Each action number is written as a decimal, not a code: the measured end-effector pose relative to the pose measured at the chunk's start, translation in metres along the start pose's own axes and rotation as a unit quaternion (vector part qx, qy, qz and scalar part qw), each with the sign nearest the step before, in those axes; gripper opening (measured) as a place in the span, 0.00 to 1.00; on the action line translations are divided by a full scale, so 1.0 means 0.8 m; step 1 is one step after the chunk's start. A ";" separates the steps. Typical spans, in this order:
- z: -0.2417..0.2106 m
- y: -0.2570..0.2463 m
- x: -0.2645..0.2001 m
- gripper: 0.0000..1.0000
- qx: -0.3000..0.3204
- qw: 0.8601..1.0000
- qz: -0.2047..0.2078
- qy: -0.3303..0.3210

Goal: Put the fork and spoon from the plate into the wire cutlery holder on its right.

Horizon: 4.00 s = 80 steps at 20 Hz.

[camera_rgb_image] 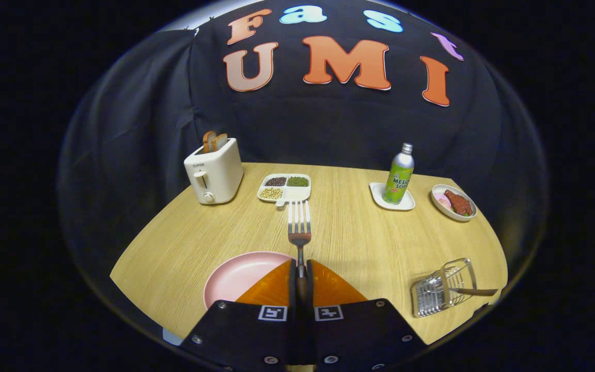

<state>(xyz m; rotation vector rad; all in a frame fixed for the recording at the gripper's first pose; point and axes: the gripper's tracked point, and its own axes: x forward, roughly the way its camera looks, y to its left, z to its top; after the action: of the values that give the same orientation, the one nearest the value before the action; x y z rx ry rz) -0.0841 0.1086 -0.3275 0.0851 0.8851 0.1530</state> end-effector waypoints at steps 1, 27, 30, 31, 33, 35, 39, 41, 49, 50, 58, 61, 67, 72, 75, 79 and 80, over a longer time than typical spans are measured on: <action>0.011 -0.012 -0.005 0.05 -0.003 1.000 -0.006 -0.008; -0.045 -0.251 -0.057 0.05 -0.031 0.990 -0.085 0.105; -0.070 -0.262 -0.060 0.05 -0.030 0.986 -0.086 0.138; -0.077 -0.264 -0.062 0.05 -0.031 0.985 -0.085 0.148; -0.090 -0.268 -0.064 0.05 -0.034 0.982 -0.082 0.166; -0.105 -0.267 -0.066 0.05 -0.033 0.978 -0.077 0.192; -0.125 -0.273 -0.069 0.05 -0.043 0.967 -0.076 0.241; -0.133 -0.275 -0.072 0.05 -0.048 0.959 -0.074 0.269; -0.145 -0.273 -0.071 0.06 -0.093 0.940 -0.058 0.324; -0.140 -0.272 -0.070 0.06 -0.096 0.940 -0.055 0.323; -0.096 -0.277 -0.049 0.10 -0.044 0.964 -0.054 0.256; -0.065 -0.279 -0.043 0.12 -0.039 0.976 -0.059 0.205; 0.055 -0.270 -0.052 0.12 -0.051 0.996 -0.068 0.024; 0.142 -0.258 -0.087 0.16 -0.050 0.991 -0.070 -0.100; 0.190 -0.252 -0.114 0.26 -0.050 0.983 -0.073 -0.162; 0.250 -0.247 -0.154 0.45 -0.045 0.971 -0.072 -0.224; 0.261 -0.247 -0.161 0.50 -0.047 0.968 -0.076 -0.235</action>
<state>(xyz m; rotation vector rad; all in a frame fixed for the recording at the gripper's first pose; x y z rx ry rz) 0.0171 -0.1104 -0.1245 -0.0361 0.4066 0.0275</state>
